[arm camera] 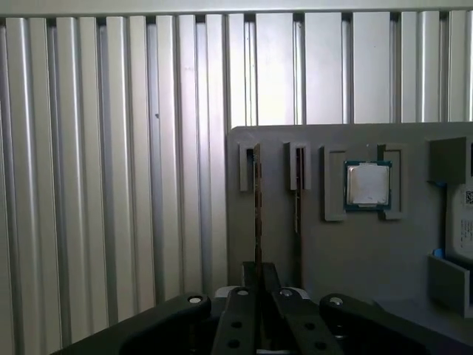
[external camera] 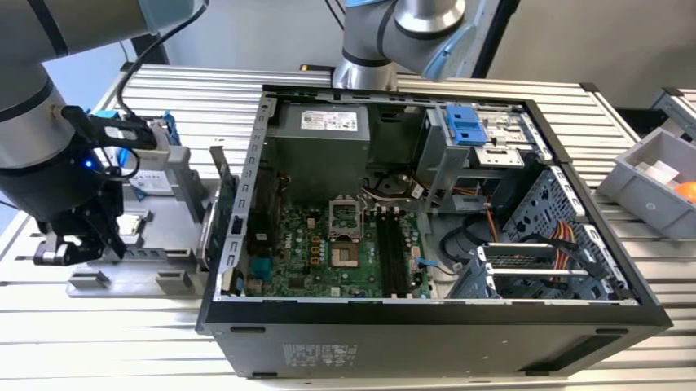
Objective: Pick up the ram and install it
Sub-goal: 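Pick up the ram and move it above insertion slot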
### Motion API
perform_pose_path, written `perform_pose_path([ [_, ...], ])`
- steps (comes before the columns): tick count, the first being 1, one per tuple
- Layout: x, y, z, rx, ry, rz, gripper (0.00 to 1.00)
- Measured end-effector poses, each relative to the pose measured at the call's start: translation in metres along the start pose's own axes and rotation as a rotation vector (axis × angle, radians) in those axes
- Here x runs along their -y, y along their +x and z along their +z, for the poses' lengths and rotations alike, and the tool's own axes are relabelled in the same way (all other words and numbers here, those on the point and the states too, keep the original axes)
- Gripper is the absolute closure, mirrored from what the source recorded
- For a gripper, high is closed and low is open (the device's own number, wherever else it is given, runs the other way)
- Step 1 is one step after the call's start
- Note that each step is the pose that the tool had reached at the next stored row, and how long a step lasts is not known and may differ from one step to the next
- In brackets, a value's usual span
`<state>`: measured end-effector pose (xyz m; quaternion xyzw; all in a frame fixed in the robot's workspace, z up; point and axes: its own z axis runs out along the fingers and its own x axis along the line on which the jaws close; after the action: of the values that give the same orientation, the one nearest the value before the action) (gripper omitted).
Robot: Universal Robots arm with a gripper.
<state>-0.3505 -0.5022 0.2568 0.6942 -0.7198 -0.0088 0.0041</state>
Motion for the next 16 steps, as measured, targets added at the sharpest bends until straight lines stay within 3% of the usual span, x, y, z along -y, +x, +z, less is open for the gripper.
perform_pose_path([
  [16,-0.0003,-0.0001,-0.0171,0.0,0.0,0.0,1.0],
])
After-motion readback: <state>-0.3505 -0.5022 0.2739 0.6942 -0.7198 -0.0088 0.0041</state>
